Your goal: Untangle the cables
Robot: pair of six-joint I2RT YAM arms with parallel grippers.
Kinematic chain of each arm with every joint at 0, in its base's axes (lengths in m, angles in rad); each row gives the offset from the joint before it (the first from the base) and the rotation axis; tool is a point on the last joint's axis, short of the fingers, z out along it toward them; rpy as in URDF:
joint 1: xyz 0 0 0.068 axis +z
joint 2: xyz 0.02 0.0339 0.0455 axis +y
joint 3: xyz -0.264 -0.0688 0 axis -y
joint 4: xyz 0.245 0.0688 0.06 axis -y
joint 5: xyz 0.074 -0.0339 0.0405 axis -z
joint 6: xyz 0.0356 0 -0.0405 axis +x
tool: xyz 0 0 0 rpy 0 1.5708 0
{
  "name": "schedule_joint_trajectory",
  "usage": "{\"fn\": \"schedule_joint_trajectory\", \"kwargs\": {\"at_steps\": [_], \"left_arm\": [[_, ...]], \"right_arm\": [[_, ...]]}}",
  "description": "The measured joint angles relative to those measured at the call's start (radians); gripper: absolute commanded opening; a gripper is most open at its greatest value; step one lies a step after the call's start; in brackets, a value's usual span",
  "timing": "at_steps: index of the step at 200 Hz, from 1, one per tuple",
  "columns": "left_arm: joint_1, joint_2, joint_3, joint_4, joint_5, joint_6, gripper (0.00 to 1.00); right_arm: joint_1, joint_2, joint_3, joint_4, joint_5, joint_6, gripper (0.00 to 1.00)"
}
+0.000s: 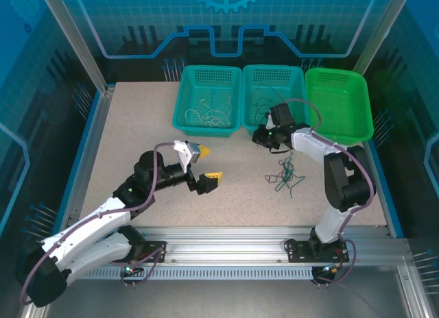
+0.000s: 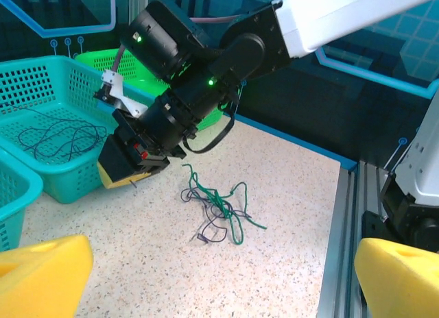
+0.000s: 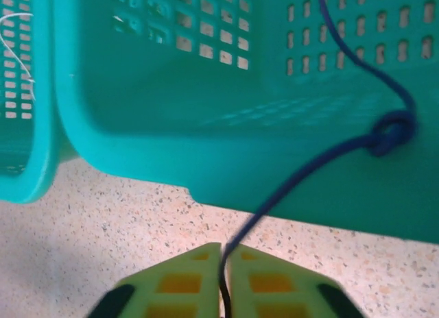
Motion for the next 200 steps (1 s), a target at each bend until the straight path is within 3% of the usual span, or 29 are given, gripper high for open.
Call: {"fn": "schedule_joint_trajectory", "kwargs": {"at_steps": [51, 88, 102, 119, 128, 163, 200], "left_arm": [[-0.043, 0.046, 0.002, -0.061, 0.012, 0.060, 0.99], [-0.131, 0.132, 0.041, -0.126, -0.015, 0.111, 0.99], [-0.172, 0.164, 0.067, -0.145, -0.040, 0.132, 0.99], [-0.220, 0.192, 0.085, -0.151, -0.070, 0.151, 0.99], [-0.242, 0.200, 0.087, -0.151, -0.080, 0.155, 0.99], [-0.274, 0.213, 0.087, -0.142, -0.099, 0.155, 0.99], [-0.275, 0.269, 0.090, -0.095, -0.107, 0.161, 0.99]], "right_arm": [[0.001, -0.175, 0.010, -0.019, 0.045, -0.022, 0.00], [-0.007, -0.091, 0.264, -0.077, 0.128, -0.069, 0.03], [-0.016, 0.009, 0.399, -0.100, 0.166, -0.091, 0.23], [-0.032, 0.154, 0.578, -0.169, 0.204, -0.113, 0.68], [-0.039, 0.222, 0.657, -0.211, 0.230, -0.118, 0.79], [-0.068, 0.230, 0.628, -0.304, 0.285, -0.130, 0.83], [-0.121, -0.106, 0.301, -0.276, 0.300, -0.127, 0.83]]}}
